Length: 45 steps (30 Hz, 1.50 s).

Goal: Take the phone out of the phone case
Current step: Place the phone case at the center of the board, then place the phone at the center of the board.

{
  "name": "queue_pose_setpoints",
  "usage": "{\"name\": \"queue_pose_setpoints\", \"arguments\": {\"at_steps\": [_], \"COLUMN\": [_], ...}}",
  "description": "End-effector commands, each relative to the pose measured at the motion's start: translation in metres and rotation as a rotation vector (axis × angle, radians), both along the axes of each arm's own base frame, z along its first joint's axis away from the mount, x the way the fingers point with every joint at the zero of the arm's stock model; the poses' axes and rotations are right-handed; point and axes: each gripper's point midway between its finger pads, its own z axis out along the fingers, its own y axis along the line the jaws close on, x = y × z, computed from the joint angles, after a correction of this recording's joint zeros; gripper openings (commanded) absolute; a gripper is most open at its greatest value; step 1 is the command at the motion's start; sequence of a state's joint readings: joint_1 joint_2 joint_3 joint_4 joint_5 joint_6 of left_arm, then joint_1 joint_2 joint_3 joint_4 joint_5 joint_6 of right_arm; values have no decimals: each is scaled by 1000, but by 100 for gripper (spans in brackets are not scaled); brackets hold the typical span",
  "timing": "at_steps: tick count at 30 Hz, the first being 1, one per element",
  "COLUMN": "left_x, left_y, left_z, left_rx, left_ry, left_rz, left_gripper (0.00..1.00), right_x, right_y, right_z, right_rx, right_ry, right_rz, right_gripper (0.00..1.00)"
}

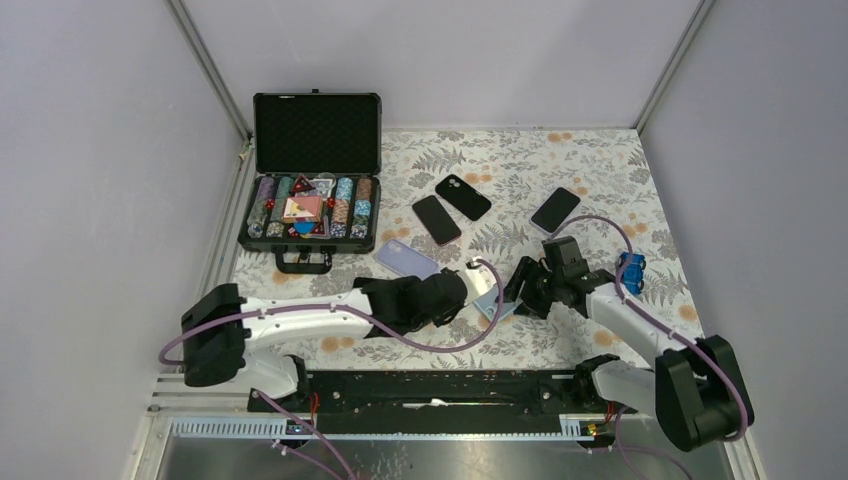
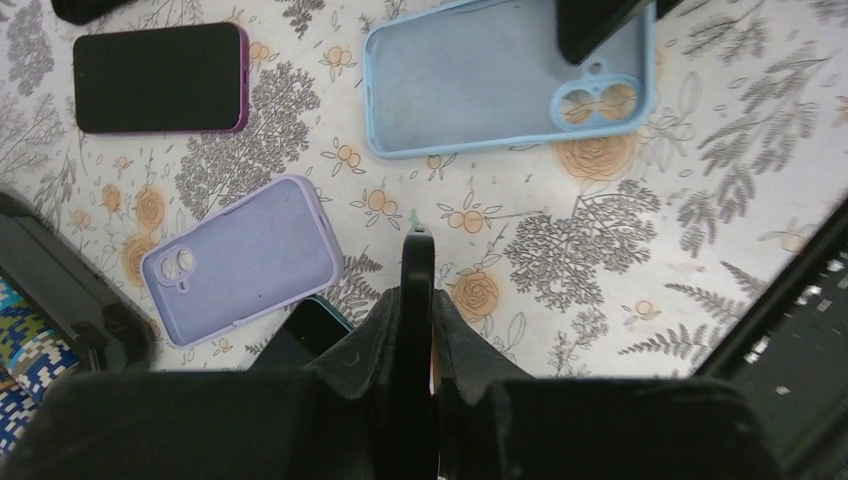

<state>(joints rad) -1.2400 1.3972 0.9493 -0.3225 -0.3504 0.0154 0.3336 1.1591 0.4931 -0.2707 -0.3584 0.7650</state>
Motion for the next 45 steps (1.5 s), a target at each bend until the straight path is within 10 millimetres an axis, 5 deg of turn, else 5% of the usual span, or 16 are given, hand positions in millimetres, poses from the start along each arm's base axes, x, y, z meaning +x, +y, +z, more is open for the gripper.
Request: {"name": "queue_pose_setpoints", "arguments": {"at_steps": [1,8,14,33,45], "left_x": [24,22,16,-63,-78], "left_y": [-15,-31,-28,-49,-38], "left_z": [19,7,-18,-94,-135], "left_rx": [-80,-42,-3,-86,-43], "left_ry": [-140,-162,-174,194,289], "left_rz": [116,54,-22,-189,-178], "left_gripper": [0,3,11,34,46], "right_x": [-3,-2,4,3,-16], "right_y": [-23,-50,-84,-88,-90], "right_z": [1,19,40,80,78], "right_rx": [-116,-211,-295,-236,-176], "right_ry": [-24,-49,-151,-230,-240], "right_rz": [-54,-160,-317,-374,-444], "right_gripper": [68,91,93,91,91]}}
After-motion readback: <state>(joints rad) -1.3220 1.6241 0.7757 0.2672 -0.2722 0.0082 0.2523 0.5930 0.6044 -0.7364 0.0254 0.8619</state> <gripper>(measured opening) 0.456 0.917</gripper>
